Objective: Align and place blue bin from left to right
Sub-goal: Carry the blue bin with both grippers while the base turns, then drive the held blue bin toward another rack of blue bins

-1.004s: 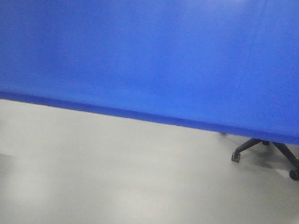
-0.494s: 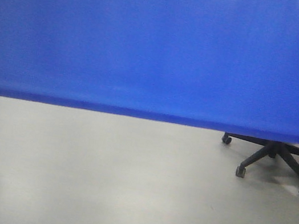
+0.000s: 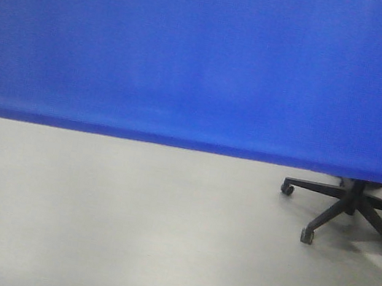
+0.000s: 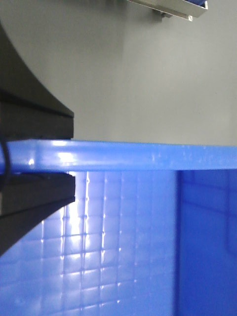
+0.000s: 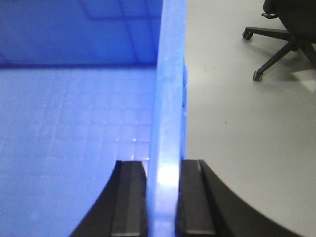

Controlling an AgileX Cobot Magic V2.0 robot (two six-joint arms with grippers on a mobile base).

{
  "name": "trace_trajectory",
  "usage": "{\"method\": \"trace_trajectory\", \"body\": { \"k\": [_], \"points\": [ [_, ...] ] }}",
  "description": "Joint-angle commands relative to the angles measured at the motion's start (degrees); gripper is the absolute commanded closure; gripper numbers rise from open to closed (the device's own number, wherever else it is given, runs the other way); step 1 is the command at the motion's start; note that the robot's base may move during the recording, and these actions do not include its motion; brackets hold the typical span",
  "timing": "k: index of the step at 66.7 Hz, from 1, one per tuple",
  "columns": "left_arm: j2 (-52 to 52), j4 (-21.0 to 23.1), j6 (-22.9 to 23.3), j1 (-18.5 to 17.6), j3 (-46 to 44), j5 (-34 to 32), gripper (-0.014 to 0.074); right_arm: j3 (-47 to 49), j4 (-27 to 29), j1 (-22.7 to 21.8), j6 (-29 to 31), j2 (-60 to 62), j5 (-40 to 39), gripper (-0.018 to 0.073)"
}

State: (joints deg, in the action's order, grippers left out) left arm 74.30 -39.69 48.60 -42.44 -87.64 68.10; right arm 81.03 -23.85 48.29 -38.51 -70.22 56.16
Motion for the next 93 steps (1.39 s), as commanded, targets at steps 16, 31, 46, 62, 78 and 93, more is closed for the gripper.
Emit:
{"method": "trace_trajectory", "body": {
  "k": [16, 31, 46, 62, 78, 93],
  "points": [
    [-0.7, -2.5, 0.0, -0.6, -0.7, -5.0, 0.0707, 1.0, -0.3, 0.5, 1.1, 0.7, -5.7, 0.0637],
    [-0.7, -2.5, 0.0, -0.6, -0.7, -5.0, 0.0707, 1.0, -0.3, 0.5, 1.1, 0.7, -5.7, 0.0637],
    [-0.7, -2.5, 0.0, -0.6, -0.7, -5.0, 0.0707, 1.0, -0.3, 0.5, 1.1, 0.7, -5.7, 0.0637],
    [-0.7, -3.0, 0.0, -0.6, -0.7, -5.0, 0.0707, 1.0, -0.3, 0.5, 1.1, 0.7, -5.7, 0.0637],
    [-0.7, -3.0, 0.0, -0.6, -0.7, -5.0, 0.0707, 1.0, -0.3, 0.5, 1.1, 0.7, -5.7, 0.0637],
    [-0.7, -3.0, 0.0, -0.6, -0.7, -5.0, 0.0707, 1.0, -0.3, 0.5, 1.1, 0.7, -5.7, 0.0637]
  ]
}}
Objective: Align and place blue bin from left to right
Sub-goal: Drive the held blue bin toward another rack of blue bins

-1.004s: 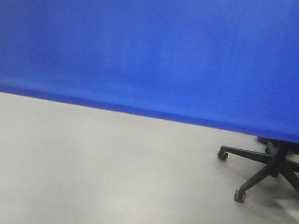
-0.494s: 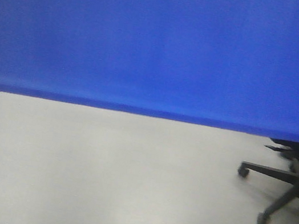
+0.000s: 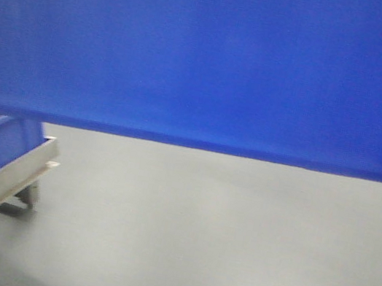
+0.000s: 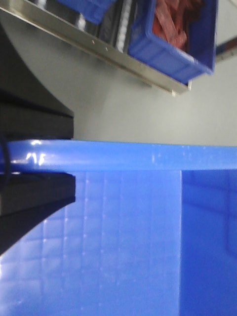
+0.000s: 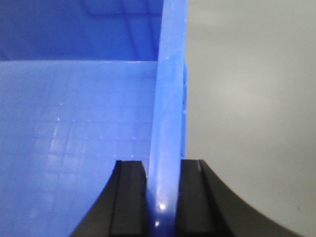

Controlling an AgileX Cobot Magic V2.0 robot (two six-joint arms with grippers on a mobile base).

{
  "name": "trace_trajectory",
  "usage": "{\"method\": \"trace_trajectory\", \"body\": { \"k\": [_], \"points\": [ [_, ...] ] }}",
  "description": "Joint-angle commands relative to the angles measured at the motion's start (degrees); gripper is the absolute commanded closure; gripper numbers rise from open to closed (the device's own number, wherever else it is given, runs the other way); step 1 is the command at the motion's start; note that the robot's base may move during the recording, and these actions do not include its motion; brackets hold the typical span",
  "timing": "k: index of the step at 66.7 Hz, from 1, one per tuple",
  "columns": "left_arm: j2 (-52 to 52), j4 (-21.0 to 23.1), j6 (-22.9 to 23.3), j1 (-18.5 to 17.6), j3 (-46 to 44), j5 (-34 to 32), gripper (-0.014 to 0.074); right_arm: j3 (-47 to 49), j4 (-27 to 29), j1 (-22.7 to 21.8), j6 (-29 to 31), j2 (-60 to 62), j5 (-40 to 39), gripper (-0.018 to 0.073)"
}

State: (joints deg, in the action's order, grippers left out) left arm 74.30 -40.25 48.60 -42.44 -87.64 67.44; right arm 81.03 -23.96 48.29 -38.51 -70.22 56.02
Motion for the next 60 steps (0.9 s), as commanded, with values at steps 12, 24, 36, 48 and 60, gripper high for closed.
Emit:
{"method": "trace_trajectory", "body": {
  "k": [12, 24, 36, 48, 60],
  "points": [
    [-0.7, -2.4, 0.0, -0.6, -0.7, -4.3, 0.0707, 1.0, -0.2, 0.5, 1.1, 0.7, -5.6, 0.0637],
    [-0.7, -2.4, 0.0, -0.6, -0.7, -4.3, 0.0707, 1.0, -0.2, 0.5, 1.1, 0.7, -5.6, 0.0637],
    [-0.7, -2.4, 0.0, -0.6, -0.7, -4.3, 0.0707, 1.0, -0.2, 0.5, 1.1, 0.7, -5.6, 0.0637],
    [-0.7, -2.4, 0.0, -0.6, -0.7, -4.3, 0.0707, 1.0, -0.2, 0.5, 1.1, 0.7, -5.6, 0.0637],
    [-0.7, -2.4, 0.0, -0.6, -0.7, -4.3, 0.0707, 1.0, -0.2, 0.5, 1.1, 0.7, -5.6, 0.0637]
  ]
}}
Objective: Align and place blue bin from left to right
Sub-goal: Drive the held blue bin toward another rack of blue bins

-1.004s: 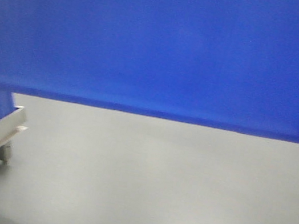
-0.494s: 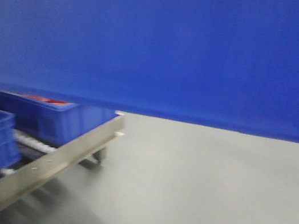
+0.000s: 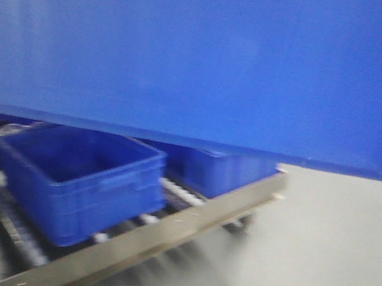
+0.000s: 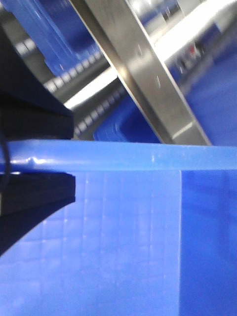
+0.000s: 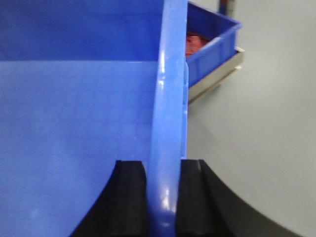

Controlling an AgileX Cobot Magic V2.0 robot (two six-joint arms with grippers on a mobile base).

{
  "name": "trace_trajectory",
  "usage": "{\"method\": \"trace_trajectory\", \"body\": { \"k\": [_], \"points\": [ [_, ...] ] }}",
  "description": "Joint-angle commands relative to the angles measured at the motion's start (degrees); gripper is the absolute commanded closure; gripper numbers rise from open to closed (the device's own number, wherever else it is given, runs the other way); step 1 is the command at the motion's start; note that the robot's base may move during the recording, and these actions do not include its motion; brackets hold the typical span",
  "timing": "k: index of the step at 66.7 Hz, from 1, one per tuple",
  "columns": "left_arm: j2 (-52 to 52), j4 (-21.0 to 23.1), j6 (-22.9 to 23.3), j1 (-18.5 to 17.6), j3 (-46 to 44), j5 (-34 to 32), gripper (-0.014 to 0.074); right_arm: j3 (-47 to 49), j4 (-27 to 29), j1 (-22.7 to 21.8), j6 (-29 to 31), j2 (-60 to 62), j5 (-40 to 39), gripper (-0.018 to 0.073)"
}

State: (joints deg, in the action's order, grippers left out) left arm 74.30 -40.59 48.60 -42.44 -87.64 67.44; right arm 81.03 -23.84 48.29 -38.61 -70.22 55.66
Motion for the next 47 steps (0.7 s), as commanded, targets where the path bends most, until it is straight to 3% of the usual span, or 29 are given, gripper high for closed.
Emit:
{"method": "trace_trajectory", "body": {
  "k": [1, 47],
  "points": [
    [-0.7, -2.1, 0.0, -0.6, -0.7, -4.3, 0.0707, 1.0, -0.3, 0.5, 1.2, 0.7, -5.2, 0.0637],
    [-0.7, -2.1, 0.0, -0.6, -0.7, -4.3, 0.0707, 1.0, -0.3, 0.5, 1.2, 0.7, -5.2, 0.0637]
  ]
}}
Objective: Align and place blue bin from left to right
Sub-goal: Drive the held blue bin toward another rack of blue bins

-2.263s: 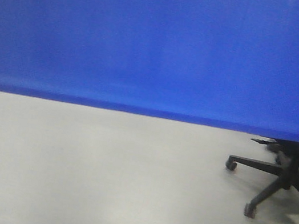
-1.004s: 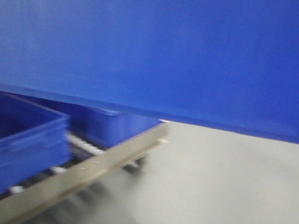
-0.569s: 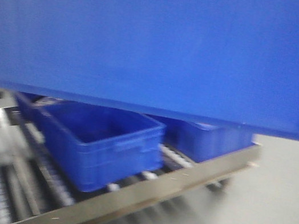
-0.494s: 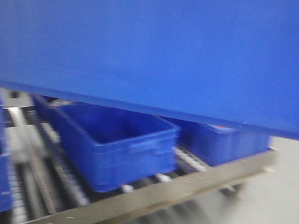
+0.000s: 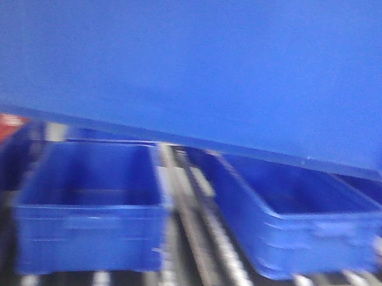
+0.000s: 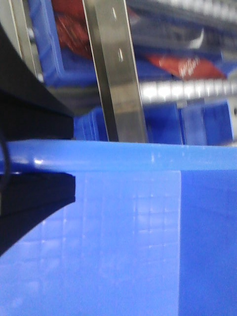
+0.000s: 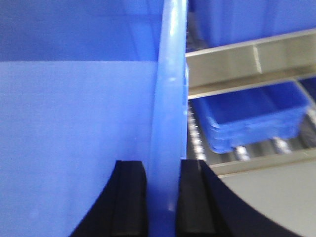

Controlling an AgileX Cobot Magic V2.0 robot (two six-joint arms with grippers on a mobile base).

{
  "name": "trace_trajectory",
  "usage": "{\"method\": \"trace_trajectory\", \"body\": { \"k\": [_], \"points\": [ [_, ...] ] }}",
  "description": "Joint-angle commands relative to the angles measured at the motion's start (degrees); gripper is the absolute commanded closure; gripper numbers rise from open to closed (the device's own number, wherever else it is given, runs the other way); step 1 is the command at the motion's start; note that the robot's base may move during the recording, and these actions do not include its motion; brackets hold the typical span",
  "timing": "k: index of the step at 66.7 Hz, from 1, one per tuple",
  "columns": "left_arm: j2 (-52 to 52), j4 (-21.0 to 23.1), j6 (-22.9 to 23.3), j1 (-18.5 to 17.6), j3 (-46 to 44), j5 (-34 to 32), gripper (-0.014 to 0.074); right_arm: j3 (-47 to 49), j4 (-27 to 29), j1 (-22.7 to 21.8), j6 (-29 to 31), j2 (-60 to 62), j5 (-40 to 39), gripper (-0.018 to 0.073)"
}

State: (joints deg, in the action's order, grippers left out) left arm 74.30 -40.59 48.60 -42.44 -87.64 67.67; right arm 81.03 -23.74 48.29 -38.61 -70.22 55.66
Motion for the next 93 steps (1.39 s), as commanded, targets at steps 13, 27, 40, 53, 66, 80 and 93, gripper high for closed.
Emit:
{"method": "trace_trajectory", "body": {
  "k": [13, 27, 40, 53, 66, 80, 93],
  "points": [
    [-0.7, -2.1, 0.0, -0.6, -0.7, -4.5, 0.0707, 1.0, -0.4, 0.5, 1.2, 0.7, -5.2, 0.0637],
    [-0.7, -2.1, 0.0, -0.6, -0.7, -4.5, 0.0707, 1.0, -0.4, 0.5, 1.2, 0.7, -5.2, 0.0637],
    [-0.7, -2.1, 0.0, -0.6, -0.7, -4.5, 0.0707, 1.0, -0.4, 0.5, 1.2, 0.7, -5.2, 0.0637],
    [-0.7, -2.1, 0.0, -0.6, -0.7, -4.5, 0.0707, 1.0, -0.4, 0.5, 1.2, 0.7, -5.2, 0.0637],
    [-0.7, -2.1, 0.0, -0.6, -0.7, -4.5, 0.0707, 1.0, -0.4, 0.5, 1.2, 0.7, -5.2, 0.0637],
    [-0.7, -2.1, 0.0, -0.6, -0.7, -4.5, 0.0707, 1.0, -0.4, 0.5, 1.2, 0.7, -5.2, 0.0637],
    [-0.7, -2.1, 0.0, -0.6, -0.7, -4.5, 0.0707, 1.0, -0.4, 0.5, 1.2, 0.7, -5.2, 0.0637]
  ]
}}
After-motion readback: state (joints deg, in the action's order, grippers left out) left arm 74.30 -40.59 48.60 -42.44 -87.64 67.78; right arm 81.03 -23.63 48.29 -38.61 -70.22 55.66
